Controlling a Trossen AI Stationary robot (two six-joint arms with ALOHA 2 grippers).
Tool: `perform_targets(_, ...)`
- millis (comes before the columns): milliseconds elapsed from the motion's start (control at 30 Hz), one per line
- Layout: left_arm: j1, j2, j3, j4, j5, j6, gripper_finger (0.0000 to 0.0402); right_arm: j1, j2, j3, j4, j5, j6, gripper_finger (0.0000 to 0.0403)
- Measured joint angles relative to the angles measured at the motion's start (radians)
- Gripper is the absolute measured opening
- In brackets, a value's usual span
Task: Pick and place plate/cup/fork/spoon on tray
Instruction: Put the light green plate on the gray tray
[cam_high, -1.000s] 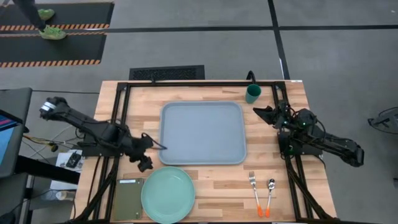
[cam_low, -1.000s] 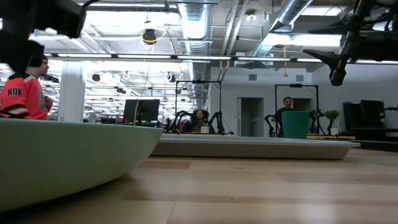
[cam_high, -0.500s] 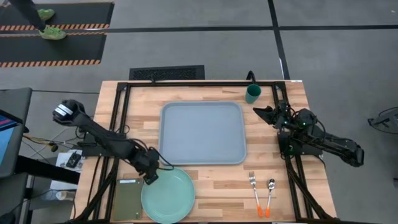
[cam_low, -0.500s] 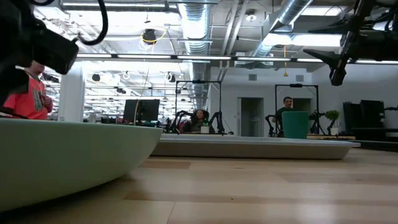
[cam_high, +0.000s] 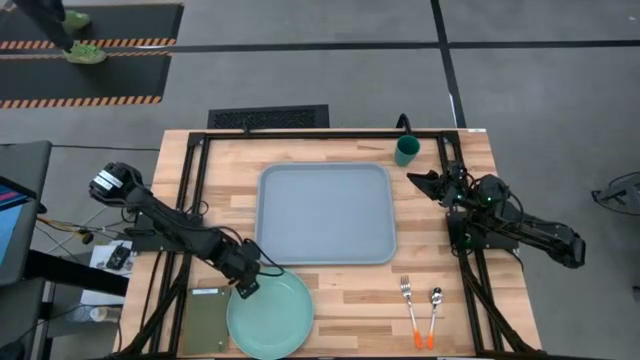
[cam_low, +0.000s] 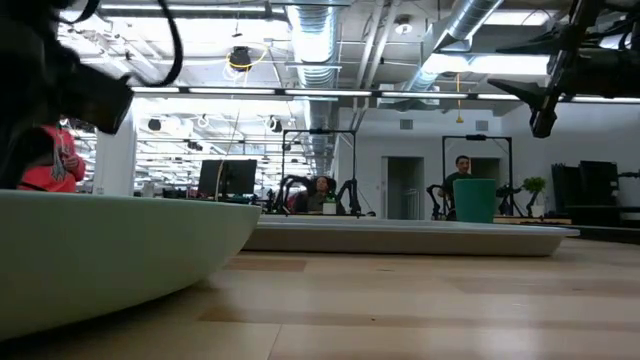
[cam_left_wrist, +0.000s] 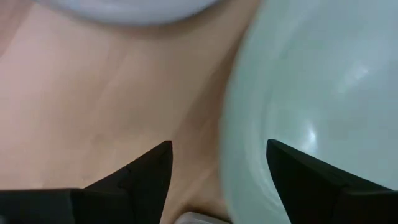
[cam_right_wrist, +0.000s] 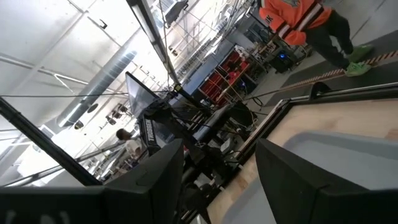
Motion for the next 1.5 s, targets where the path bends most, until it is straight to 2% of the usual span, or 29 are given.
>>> perform_targets(300, 0.002, -0.004, -0.083, 0.06, 0.043, -0.088, 0.0191, 0.0, 0.0, 0.0, 0.0, 0.0, 0.0, 0.0225)
perform_targets(600, 0.002, -0.002, -0.089, 0.065, 0.052, -0.119, 0.0072, 0.0, 0.0, 0.0, 0.0, 0.0, 0.0, 0.0225)
perform_targets(767, -0.001, -0.002, -0.086, 0.122, 0.108, -0.124, 0.0008, 0.0, 0.0, 0.0, -0.001, 0.0, 0.0, 0.0225)
perform_targets(967, 0.0, 0.002, -0.088, 0.211, 0.164, -0.144, 0.0005, 0.0, 0.0, 0.001, -0.016, 0.0, 0.0, 0.0225)
perform_targets(1133, 0.002, 0.003, -0.027, 0.203, 0.212, -0.146, 0.0002, 0.0, 0.0, 0.002, -0.032, 0.0, 0.0, 0.0225)
perform_targets(1500, 0.032, 0.0, 0.128, -0.028, 0.213, -0.135, 0.0, 0.0, 0.0, 0.002, -0.029, 0.0, 0.0, 0.0225)
